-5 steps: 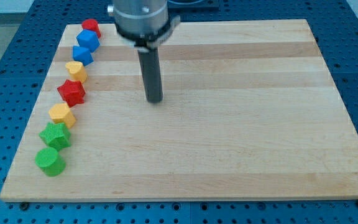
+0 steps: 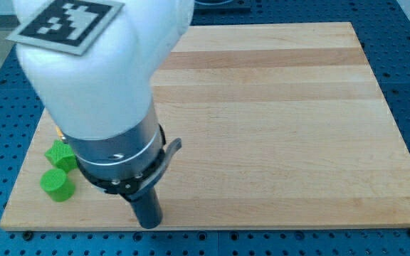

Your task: Move your arm to the bottom left of the green circle

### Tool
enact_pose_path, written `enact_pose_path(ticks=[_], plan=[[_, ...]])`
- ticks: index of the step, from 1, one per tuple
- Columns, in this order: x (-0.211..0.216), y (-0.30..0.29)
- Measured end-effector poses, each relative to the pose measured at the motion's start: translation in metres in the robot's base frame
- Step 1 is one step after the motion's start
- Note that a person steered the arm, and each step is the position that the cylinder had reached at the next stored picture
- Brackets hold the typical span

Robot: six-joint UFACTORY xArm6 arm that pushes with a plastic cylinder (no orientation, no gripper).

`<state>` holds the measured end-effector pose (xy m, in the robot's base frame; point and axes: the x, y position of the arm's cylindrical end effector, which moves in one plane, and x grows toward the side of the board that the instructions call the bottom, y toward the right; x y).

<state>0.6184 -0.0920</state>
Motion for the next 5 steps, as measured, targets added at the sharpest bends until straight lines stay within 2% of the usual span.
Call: enact_pose_path(ticks=[2,3,4,5], plan=[[0.001,-0.004],[0.000,-0.034],[0.000,-0.100],[-0.001,-0.132]])
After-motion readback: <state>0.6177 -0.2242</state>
